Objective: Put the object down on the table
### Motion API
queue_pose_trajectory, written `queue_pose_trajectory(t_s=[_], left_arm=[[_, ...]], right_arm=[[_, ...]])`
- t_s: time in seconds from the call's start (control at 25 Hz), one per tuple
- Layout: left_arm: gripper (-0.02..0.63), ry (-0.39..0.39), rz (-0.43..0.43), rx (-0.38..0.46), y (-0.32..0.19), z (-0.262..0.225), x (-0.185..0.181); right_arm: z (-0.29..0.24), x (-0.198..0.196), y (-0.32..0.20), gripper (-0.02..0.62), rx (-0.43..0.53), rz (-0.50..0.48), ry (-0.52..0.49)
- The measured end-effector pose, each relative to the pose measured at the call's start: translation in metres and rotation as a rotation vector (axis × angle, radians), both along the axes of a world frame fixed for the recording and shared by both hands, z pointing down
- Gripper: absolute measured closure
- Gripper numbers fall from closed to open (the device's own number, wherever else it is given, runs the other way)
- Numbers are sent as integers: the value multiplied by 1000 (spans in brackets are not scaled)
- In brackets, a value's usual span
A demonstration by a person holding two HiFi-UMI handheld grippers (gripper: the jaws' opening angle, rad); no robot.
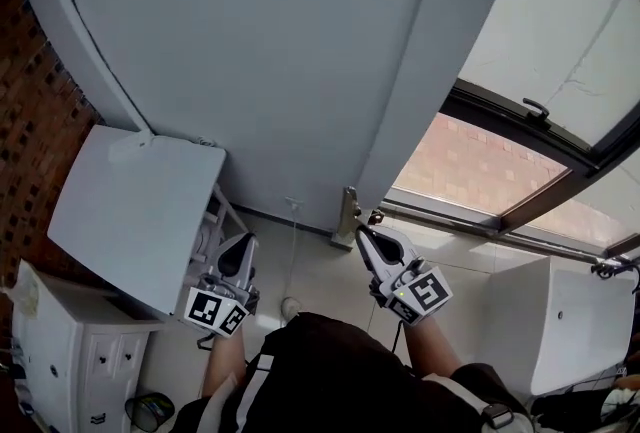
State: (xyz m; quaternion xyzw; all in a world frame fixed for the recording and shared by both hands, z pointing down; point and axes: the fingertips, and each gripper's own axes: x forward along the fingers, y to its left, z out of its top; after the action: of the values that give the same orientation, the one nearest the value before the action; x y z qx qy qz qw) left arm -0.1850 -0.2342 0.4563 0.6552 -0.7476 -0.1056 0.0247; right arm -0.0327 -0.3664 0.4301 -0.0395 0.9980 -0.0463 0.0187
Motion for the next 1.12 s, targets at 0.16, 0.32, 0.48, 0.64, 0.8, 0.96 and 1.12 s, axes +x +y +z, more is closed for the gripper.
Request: queue_pose_trajectory(t_s=[0.16,0.32,0.48,0.64,0.8,0.96,1.12], left_arm=[[606,-6,-76,-1,17,2,-40],[606,10,-185,-21,44,11,-76],[606,-3,-249,-19,75,10,-101],[606,-21,-346,-22,113,11,-116],[606,13,-500,-30,151,15,-129],[606,29,-660,-31,186,16,-132],[606,47,-827,-30,212,12,-132]], right_arm=[[-8,-55,11,586,10,-95,8],[-11,-107,27,588,-7,-205,6],[-7,-159,44,586,-47,-292,-16],[1,-201,74,588,-22,-396,-4],[4,-239,102,587,0,-543,21],[6,-273,144,587,139,-712,31],[3,-300,170,587,124,-868,29]])
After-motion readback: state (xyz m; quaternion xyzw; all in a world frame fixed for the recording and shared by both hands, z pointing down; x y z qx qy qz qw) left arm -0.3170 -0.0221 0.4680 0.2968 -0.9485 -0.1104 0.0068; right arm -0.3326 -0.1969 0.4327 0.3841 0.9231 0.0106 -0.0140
